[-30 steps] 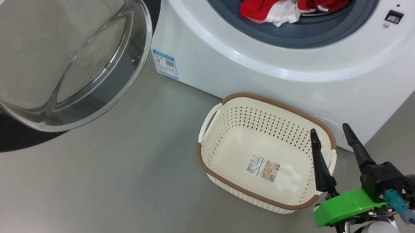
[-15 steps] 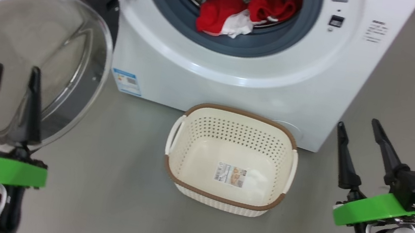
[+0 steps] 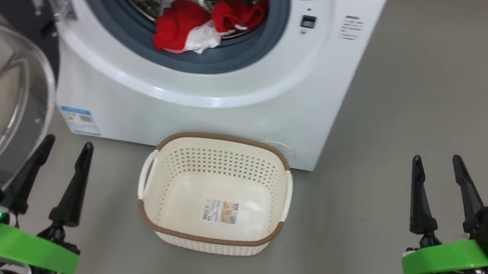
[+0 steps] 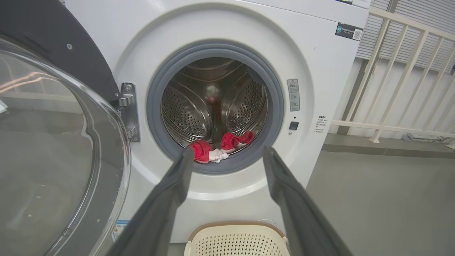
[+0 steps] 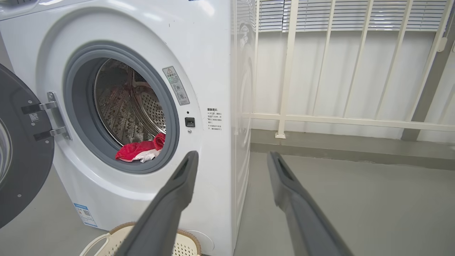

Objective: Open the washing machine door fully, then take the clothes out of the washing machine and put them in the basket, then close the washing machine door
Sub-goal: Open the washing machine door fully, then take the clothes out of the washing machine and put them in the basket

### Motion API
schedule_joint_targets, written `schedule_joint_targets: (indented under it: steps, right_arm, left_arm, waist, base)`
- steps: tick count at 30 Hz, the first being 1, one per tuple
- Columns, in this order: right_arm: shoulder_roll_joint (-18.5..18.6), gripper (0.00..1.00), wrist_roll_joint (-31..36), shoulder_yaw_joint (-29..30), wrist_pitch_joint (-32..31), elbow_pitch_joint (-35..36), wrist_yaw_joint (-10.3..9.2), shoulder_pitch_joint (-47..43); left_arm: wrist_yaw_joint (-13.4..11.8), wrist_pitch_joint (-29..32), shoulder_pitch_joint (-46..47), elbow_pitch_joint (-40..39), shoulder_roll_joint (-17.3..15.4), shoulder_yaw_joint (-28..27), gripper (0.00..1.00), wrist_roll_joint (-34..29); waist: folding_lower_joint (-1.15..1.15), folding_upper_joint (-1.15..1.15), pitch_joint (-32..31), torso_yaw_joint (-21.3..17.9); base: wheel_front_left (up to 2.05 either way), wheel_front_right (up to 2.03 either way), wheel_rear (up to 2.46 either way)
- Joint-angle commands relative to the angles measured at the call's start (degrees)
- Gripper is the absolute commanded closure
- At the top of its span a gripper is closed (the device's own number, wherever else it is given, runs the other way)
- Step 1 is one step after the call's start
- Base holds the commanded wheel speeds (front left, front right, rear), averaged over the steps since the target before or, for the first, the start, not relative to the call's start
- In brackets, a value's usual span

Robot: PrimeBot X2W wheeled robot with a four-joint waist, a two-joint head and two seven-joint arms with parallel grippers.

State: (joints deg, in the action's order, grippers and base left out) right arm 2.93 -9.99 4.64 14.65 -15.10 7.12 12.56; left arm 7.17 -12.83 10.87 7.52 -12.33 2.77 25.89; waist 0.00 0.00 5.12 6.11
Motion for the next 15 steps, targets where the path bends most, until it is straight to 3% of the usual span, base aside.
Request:
schedule_joint_targets:
  steps: [1, 9, 15]
  right_arm:
    - [-0.05, 0.00, 0.61, -1.74, 0.35, 1.76, 0.36, -0.45]
    - [-0.05, 0.00, 1.21, -2.49, 0.35, 4.72, 0.36, -2.70]
    - [-0.05, 0.00, 0.91, -3.39, 0.35, 7.10, 0.36, -6.30]
  left_arm:
    - [0.30, -0.80, 0.26, -0.76, -2.50, -1.97, 0.00, 0.05]
    - [-0.07, -1.98, -3.01, 1.20, -2.71, -3.98, 0.00, -1.61]
    - [-0.20, -2.14, -5.46, 1.09, -0.62, -6.49, 0.00, -2.89]
  waist:
    - [0.00, 0.00, -0.56, -3.52]
    - [0.00, 0.00, -1.45, -7.53]
    - [0.00, 0.00, -3.32, -8.47]
  base:
    - [0.00, 0.00, 0.00]
    - [0.00, 0.00, 0.00]
    - [0.00, 0.00, 0.00]
